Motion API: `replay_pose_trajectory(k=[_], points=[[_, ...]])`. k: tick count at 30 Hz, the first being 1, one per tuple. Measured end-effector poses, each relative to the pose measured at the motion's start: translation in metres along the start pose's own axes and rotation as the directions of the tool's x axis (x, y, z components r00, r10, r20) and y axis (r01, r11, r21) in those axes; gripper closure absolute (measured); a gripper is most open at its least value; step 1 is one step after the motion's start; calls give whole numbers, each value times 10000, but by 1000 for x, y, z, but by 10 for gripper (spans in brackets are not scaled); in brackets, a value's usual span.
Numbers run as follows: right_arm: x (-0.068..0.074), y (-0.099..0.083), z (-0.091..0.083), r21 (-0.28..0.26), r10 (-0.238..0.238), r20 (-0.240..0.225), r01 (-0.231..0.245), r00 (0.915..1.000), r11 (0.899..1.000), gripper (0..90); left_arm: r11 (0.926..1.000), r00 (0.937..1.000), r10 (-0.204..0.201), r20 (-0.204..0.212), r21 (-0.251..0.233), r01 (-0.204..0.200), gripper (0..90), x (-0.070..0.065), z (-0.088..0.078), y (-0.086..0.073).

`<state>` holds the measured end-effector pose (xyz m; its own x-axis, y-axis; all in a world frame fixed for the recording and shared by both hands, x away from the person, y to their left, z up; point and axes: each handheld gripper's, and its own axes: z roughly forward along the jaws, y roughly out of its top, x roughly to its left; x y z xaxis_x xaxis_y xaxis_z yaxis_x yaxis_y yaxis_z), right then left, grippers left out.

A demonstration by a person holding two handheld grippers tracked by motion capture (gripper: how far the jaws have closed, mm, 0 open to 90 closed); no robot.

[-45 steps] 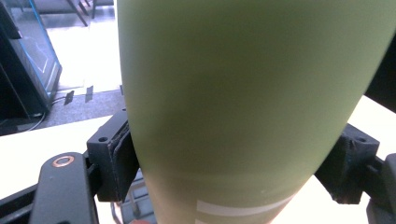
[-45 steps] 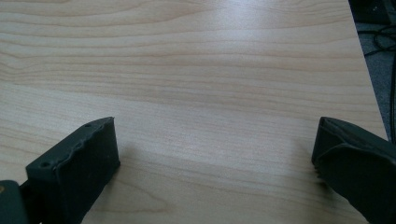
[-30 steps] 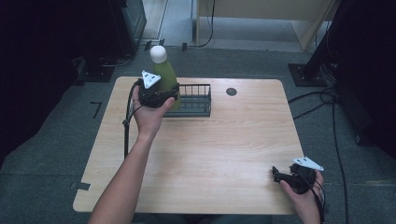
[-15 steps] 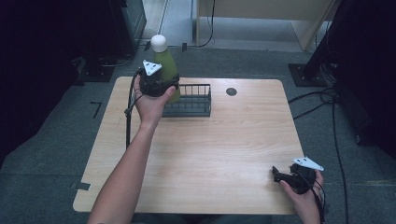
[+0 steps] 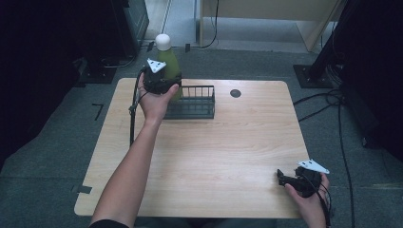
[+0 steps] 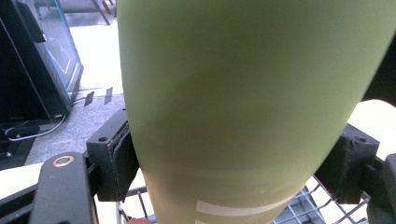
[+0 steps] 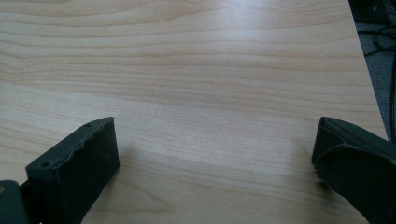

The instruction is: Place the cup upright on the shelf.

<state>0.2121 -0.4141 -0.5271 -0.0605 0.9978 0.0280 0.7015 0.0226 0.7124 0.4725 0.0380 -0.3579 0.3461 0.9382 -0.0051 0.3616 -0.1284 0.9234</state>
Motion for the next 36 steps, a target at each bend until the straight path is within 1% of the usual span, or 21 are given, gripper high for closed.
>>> replay_pose_trajectory(k=[2, 4, 5, 11, 14, 19, 24, 30, 33, 34, 36], points=[[0, 0, 0, -5, 2, 5, -2, 10000, 10000, 1, 10000, 10000, 31, -8, 28, -31, 208, -1, 2, -1], [0, 0, 0, 1, 4, 0, -4, 10000, 10000, 1, 10000, 9999, -45, 137, 56, 45, 208, -1, 6, -5], [0, 0, 0, 3, -3, 2, 3, 10000, 10000, 1, 10000, 9999, -63, 144, 63, 62, 208, -1, 8, -6], [0, 0, 0, -1, 5, 4, -5, 10000, 10000, 1, 9996, 10000, 53, 56, 288, -55, 208, -3, 13, -14], [0, 0, 0, -1, 4, 3, -4, 10000, 10000, 1, 9988, 9999, 128, 59, 468, -130, 208, -3, 17, -21], [0, 0, 0, -1, 5, 3, -5, 10000, 10000, 1, 9985, 9999, -62, 113, 547, 56, 208, 1, 20, -27], [0, 0, 0, 0, 5, 2, -5, 10000, 10000, 1, 9975, 9999, 110, 117, 702, -118, 207, 2, 23, -33], [0, 0, 0, 0, 4, 3, -4, 10000, 10000, 1, 9985, 9995, 259, 204, 483, -268, 206, 2, 22, -36], [0, 0, 0, 0, 5, 2, -5, 10000, 10000, 1, 9987, 9997, 130, 188, 481, -139, 205, 3, 22, -37], [0, 0, 0, 0, 5, 3, -5, 10000, 10000, 1, 9990, 9998, -2, 209, 448, -7, 203, 5, 23, -37], [0, 0, 0, 2, -2, 2, 2, 10000, 10000, 1, 9990, 9998, -50, 213, 454, 41, 201, 5, 22, -38]])
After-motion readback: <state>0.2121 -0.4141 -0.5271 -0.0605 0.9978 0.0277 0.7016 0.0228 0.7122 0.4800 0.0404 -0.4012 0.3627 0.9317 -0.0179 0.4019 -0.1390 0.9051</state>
